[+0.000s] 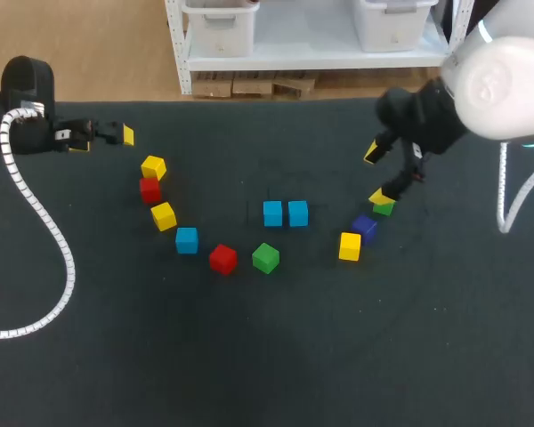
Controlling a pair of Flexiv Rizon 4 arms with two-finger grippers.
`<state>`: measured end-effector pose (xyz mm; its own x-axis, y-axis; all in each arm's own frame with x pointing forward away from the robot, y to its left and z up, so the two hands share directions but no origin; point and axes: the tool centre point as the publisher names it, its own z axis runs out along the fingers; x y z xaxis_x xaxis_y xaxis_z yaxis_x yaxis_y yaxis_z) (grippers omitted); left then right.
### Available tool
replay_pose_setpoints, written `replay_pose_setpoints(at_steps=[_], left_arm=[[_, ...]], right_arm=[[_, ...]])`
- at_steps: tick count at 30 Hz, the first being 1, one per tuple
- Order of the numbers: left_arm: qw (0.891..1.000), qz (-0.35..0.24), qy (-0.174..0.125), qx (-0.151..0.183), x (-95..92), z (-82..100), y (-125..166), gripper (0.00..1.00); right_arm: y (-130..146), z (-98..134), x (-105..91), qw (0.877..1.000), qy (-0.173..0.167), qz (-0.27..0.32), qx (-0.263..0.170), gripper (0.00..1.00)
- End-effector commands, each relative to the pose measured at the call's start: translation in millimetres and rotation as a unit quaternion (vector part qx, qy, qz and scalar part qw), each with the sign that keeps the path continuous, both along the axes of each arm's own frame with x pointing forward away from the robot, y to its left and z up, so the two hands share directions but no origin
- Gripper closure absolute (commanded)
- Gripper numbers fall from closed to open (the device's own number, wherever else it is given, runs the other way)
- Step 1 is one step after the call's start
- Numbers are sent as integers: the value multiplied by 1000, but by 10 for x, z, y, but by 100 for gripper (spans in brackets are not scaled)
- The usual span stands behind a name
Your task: Place the blue cubes, place green cubes on the blue cubes, place the yellow cubes on the green cubes, then place the red cubes on the yellow cubes, and place purple cube on the red cubes.
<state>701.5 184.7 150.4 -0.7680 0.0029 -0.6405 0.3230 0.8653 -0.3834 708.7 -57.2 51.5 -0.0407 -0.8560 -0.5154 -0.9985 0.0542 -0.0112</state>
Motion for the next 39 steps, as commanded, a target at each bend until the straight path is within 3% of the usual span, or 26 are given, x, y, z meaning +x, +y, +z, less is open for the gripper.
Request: replay_pose_setpoints(at_steps=[1, 8, 10, 12, 18, 25, 31, 39], left_arm=[[1000, 0, 0, 0, -1, -2, 2, 0], [1000, 0, 0, 0, -1, -2, 2, 0], [1000, -11, -8, 13, -26, -28, 20, 0], [999, -16, -10, 47, -53, -64, 21, 0], [989, -118, -52, 75, -205, -117, -40, 0], [954, -252, -109, 118, -213, -107, -51, 0], [901, -375, -144, 163, -181, -68, 36, 0], [901, -375, -144, 163, -181, -68, 36, 0]], right_arm=[[-17, 26, -22, 1000, 8, 4, -7, 0], [-17, 26, -22, 1000, 8, 4, -7, 0], [-17, 26, -22, 1000, 8, 4, -7, 0], [-17, 26, -22, 1000, 8, 4, -7, 0], [-17, 26, -22, 1000, 8, 4, -7, 0], [-17, 26, -22, 1000, 8, 4, -7, 0], [-17, 26, -22, 1000, 8, 4, -7, 0], [-17, 26, -22, 1000, 8, 4, -7, 0]])
